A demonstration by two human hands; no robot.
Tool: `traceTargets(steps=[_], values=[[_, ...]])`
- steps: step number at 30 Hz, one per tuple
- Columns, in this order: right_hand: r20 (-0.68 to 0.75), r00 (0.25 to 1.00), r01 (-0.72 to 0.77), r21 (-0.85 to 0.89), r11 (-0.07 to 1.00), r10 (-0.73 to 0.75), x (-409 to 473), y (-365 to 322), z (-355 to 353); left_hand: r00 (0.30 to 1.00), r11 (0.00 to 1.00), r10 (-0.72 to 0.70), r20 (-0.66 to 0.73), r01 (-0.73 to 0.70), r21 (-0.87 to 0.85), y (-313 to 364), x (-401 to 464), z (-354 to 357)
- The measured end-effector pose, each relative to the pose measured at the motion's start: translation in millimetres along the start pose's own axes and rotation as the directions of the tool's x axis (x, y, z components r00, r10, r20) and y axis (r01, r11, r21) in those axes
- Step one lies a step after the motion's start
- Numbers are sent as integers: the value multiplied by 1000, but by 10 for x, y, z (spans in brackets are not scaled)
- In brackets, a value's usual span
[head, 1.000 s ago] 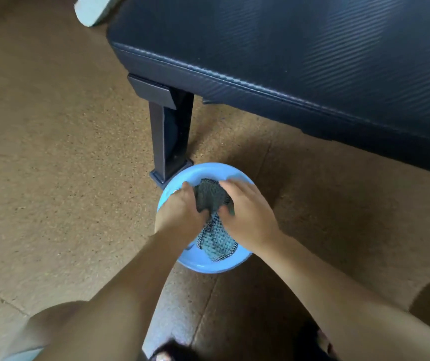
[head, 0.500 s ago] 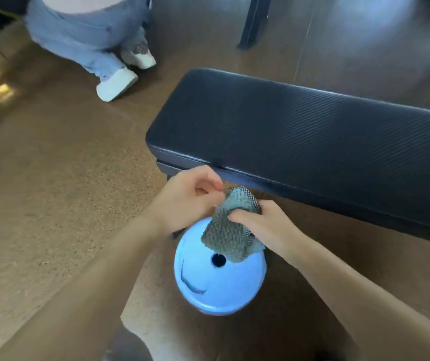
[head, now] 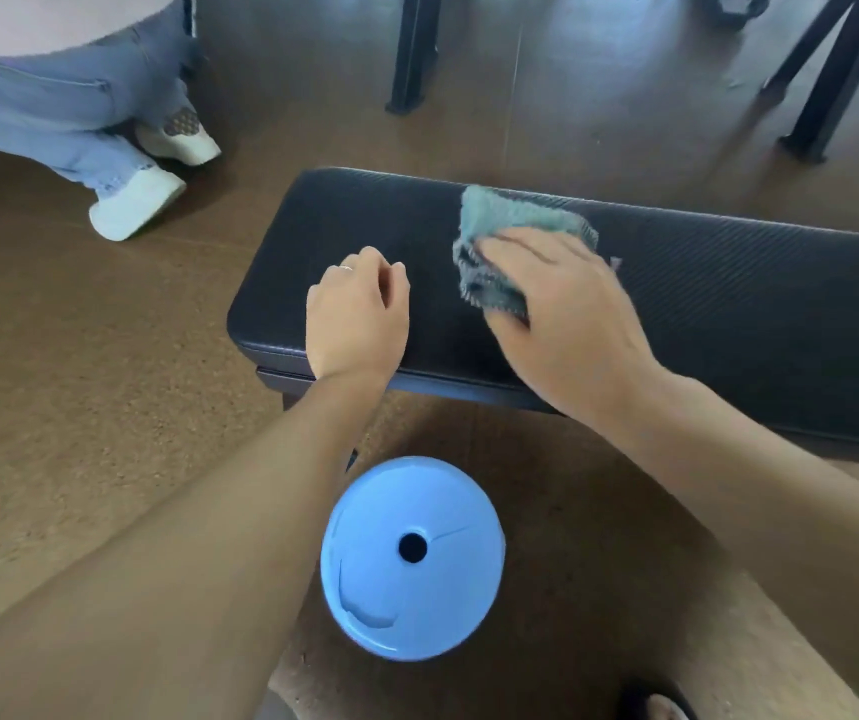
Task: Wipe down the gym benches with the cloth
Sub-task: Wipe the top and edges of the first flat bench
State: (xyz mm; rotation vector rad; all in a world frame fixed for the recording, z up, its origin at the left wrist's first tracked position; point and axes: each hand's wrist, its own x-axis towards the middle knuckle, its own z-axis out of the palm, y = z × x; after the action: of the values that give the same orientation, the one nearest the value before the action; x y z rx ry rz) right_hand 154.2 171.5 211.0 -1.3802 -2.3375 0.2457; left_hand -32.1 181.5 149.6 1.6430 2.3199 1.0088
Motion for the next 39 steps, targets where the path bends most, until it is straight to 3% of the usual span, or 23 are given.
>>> traceTargets(steps=[2,6,9,11,16,22,28,33,39], values=[[266,964,15,-82,997,7,-107,22,176,999,1000,-17,-42,18,14,-42,-20,57],[94,995,-9,-90,996,18,-24,42,321,995,997,-20,-97,28,73,-39,-53,100],[345,932,-53,-179,982,113,198,77,481,994,995,-12,-105,22,95,-29,-69,119],[400,910,-9,-238,971,106,257,119,630,991,995,-7,-133,21,101,-37,-69,124],[374,925,135,-151,979,-70,380,266,725,989,987,3,-147,21,162,-20,-98,155],[404,862,349,-35,936,-306,1241,490,910,995,975,-34,-94,54,214,19,-74,159],[425,835,400,-31,916,-350,1310,480,902,997,970,-13,-76,31,240,40,-82,137],[355,816,465,67,883,-457,638,619,677,995,966,4,-103,22,257,22,-78,154],[365,882,344,-64,937,-299,345,609,558,993,969,-8,-119,37,245,1,-73,145]])
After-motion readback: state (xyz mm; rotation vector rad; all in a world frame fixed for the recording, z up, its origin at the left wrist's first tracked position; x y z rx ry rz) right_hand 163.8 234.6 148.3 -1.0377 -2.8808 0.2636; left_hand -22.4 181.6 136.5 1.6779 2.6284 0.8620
